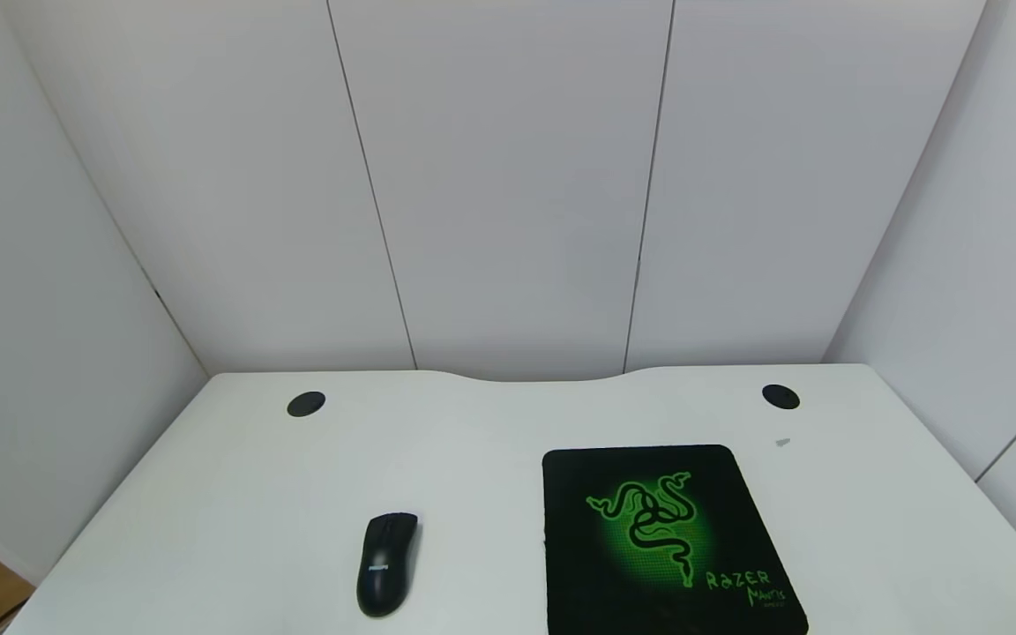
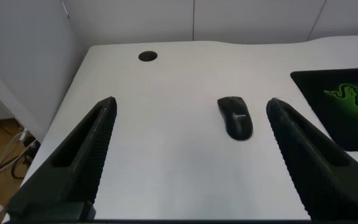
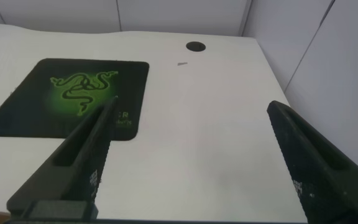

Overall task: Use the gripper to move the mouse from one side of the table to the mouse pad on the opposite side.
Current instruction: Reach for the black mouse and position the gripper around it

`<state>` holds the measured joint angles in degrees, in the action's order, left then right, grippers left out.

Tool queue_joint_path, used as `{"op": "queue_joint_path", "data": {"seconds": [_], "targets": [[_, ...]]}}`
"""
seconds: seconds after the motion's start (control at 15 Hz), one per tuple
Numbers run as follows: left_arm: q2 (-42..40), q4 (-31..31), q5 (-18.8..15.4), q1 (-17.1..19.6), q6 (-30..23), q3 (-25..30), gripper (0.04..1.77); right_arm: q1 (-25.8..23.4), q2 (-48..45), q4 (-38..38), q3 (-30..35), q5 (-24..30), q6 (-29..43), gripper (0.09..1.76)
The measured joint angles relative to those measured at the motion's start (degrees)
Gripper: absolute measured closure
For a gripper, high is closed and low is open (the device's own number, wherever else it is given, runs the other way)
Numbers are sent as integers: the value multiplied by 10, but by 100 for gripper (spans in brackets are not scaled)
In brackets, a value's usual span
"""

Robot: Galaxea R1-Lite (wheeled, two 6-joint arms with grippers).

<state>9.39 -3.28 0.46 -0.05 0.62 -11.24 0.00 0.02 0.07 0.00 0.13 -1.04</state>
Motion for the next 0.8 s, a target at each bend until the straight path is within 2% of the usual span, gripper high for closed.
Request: {"op": "queue_joint_path", "data": {"seconds": [0.27,0.4,0.8], "targets": [[128,-3,6,0,-1,-75,9,0,0,0,0,0,0,14],[201,-26,8,2,-2,-124,9,0,0,0,0,0,0,14],[410,-248,-1,0,-1,-347,9,0,0,0,0,0,0,14]]}}
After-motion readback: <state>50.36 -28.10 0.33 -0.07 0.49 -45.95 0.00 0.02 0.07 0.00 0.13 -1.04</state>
